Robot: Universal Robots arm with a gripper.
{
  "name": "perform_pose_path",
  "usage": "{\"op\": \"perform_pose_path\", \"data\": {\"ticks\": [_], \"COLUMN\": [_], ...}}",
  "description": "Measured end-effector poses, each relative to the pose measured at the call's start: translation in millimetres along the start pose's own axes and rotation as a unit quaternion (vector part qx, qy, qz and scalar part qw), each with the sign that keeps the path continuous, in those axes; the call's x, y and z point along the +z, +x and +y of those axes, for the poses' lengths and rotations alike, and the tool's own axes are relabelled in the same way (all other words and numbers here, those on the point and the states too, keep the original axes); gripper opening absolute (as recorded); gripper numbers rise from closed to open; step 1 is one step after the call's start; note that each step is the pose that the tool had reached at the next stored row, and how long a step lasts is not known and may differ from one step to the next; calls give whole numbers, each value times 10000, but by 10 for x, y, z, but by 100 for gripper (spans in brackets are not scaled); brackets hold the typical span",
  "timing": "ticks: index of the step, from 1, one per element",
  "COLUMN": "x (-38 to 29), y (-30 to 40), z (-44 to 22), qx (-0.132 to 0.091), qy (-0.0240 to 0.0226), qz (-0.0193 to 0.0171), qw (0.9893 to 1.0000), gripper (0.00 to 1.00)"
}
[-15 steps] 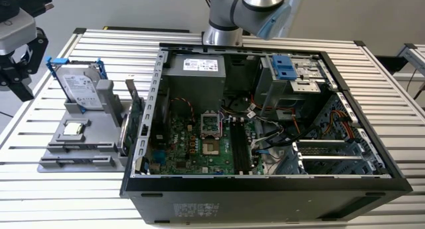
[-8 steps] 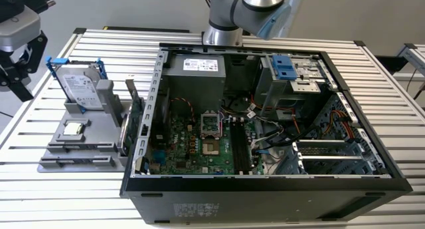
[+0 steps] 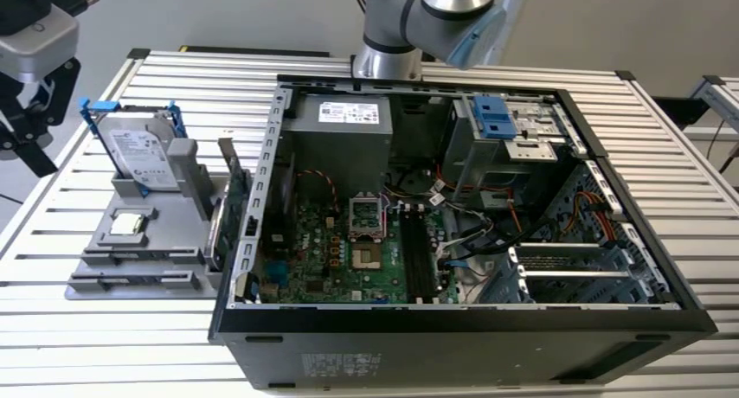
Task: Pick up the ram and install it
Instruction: 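Pick up the ram and move it above insertion slot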
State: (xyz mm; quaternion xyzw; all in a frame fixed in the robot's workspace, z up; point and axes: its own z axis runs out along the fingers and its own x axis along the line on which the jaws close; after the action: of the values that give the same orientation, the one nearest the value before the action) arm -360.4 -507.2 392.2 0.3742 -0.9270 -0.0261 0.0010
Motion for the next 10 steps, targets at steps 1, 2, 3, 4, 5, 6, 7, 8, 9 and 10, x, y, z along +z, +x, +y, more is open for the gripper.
{"op": "perform_pose_path", "data": {"ticks": [1, 2, 3, 4, 5, 6, 7, 8, 9, 10], "x": [0, 0, 0, 0, 0, 0, 0, 0, 0, 0], "y": [0, 1, 1, 1, 1, 2, 2, 2, 2, 2], "z": [0, 2, 2, 2, 2, 2, 2, 2, 2, 2], "qx": [-55, -113, -173, -231, -292, -347, -397, -445, -496, -540], "qy": [0, 0, 0, -1, -1, -1, -1, -2, -3, -4], "qz": [4, 7, 11, 15, 19, 22, 25, 28, 30, 32], "qw": [10000, 9999, 9998, 9997, 9996, 9994, 9992, 9990, 9988, 9985], "gripper": [0, 0, 0, 0, 0, 0, 0, 0, 0, 0]}}
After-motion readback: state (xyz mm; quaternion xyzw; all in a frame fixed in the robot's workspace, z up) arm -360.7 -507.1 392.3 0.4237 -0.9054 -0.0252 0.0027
